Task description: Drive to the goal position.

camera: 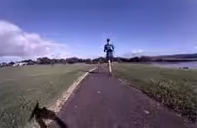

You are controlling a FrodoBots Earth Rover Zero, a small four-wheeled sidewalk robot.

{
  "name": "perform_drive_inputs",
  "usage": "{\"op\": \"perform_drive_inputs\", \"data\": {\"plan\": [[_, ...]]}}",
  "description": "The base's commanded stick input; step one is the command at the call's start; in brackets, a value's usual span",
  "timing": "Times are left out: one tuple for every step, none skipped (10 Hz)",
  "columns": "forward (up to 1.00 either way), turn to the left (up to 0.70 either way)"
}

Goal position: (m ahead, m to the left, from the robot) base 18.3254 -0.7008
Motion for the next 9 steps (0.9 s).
{"op": "perform_drive_inputs", "data": {"plan": [[0.7, 0.01], [0.7, 0.01], [0.7, 0.01], [0.7, 0.01], [0.7, 0.01], [0.7, 0.01], [0.07, 0.02], [0.06, 0.01], [0.04, 0.0]]}}
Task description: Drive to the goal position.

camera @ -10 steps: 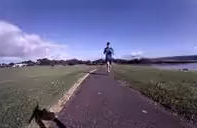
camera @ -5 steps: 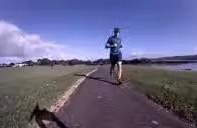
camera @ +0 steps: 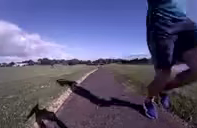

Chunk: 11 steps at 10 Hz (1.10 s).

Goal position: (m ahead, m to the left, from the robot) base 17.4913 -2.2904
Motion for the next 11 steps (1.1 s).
{"op": "perform_drive_inputs", "data": {"plan": [[0.04, 0.0], [0.04, 0.0], [0.16, 0.0], [0.31, 0.0], [0.45, 0.0], [0.7, 0.0], [0.7, 0.0], [0.63, 0.0], [0.61, 0.0], [0.58, 0.0], [0.58, 0.0]]}}
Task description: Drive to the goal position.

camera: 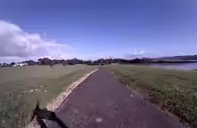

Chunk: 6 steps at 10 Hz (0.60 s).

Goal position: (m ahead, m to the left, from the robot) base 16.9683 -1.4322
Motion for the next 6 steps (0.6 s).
{"op": "perform_drive_inputs", "data": {"plan": [[0.58, 0.0], [0.61, 0.0], [0.65, 0.0], [0.7, 0.0], [0.7, 0.0], [0.7, 0.0]]}}
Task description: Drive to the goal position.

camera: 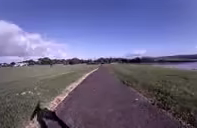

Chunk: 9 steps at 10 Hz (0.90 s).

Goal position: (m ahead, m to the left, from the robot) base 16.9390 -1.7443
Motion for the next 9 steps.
{"op": "perform_drive_inputs", "data": {"plan": [[0.7, 0.0], [0.7, 0.0], [0.7, 0.0], [0.7, 0.0], [0.7, 0.0], [0.7, 0.0], [0.7, 0.0], [0.7, 0.0], [0.7, 0.0]]}}
